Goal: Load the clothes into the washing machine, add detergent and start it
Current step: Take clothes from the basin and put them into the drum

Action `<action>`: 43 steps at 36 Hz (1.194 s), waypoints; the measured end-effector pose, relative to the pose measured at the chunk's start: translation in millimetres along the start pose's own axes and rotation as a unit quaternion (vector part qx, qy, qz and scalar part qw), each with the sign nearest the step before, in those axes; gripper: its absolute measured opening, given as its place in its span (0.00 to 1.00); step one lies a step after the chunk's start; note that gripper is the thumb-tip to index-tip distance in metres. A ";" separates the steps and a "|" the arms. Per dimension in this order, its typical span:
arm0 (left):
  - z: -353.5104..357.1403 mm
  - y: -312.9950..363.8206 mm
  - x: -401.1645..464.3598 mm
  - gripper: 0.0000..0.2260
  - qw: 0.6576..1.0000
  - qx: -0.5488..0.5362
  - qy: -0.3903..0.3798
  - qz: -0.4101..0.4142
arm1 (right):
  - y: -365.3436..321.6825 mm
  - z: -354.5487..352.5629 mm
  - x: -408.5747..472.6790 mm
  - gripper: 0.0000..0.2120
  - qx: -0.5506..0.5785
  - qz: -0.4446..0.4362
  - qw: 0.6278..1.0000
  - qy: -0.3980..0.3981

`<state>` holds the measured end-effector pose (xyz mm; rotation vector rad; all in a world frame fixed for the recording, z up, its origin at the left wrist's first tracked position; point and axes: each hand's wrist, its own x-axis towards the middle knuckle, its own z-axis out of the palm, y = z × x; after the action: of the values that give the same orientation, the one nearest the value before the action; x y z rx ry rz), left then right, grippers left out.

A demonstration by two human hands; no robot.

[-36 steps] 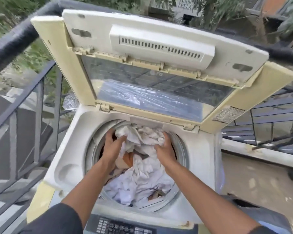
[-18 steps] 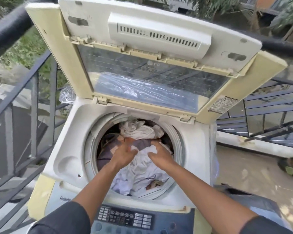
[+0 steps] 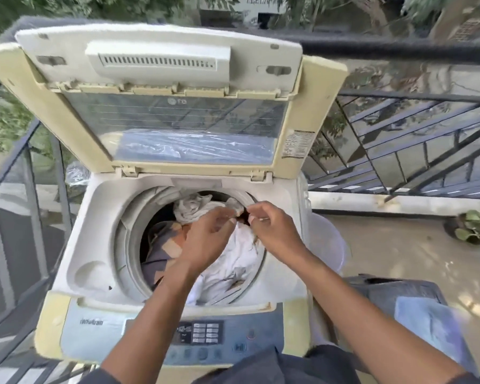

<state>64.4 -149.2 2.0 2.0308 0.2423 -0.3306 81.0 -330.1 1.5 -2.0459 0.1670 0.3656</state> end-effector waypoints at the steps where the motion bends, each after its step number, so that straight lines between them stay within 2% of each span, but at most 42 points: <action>1: 4.8 6.7 0.3 0.09 1.000 0.002 -0.002 0.013 | 0.3 -9.6 -2.7 0.09 0.006 -0.010 1.000 0.008; 5: 29.5 35.1 2.8 0.08 0.998 0.006 -0.016 0.055 | 11.1 -48.8 -10.0 0.07 0.040 -0.046 0.997 0.050; 10: 71.4 69.7 10.2 0.06 0.996 -0.011 -0.042 0.074 | 42.4 -100.9 -14.1 0.07 0.094 -0.039 0.990 0.096; 15: 132.0 100.7 16.4 0.07 0.992 -0.078 -0.089 0.039 | 94.7 -153.7 -5.8 0.12 0.084 0.010 0.987 0.135; 22: 235.3 107.4 51.0 0.07 0.989 -0.008 -0.147 -0.014 | 180.7 -206.6 29.6 0.08 -0.013 0.110 0.988 0.104; 25: 281.8 92.2 67.7 0.08 0.985 0.067 -0.156 -0.035 | 218.2 -214.2 48.7 0.07 -0.037 0.156 0.985 0.067; 27: 313.4 70.3 79.0 0.08 0.977 0.129 -0.161 -0.062 | 249.0 -211.6 65.6 0.06 -0.051 0.158 0.985 0.048; 29: 344.1 45.4 89.7 0.10 0.961 0.198 -0.170 -0.090 | 284.8 -202.9 85.7 0.07 -0.070 0.159 0.984 0.026; 34: 409.8 -23.3 114.6 0.15 0.922 0.287 -0.219 -0.144 | 376.7 -168.4 134.6 0.11 -0.098 0.201 0.973 -0.056; 39: 451.9 -86.4 150.1 0.19 0.879 0.316 -0.294 -0.203 | 466.0 -127.5 174.4 0.13 -0.118 0.227 0.959 -0.119; 43: 472.4 -129.3 181.7 0.18 0.884 0.292 -0.268 -0.247 | 526.5 -90.4 203.6 0.10 -0.115 0.244 0.951 -0.149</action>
<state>134.7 -503.6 -375.4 2.3312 0.3368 -1.4068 148.0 -656.0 -463.4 -2.1316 0.4652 1.0368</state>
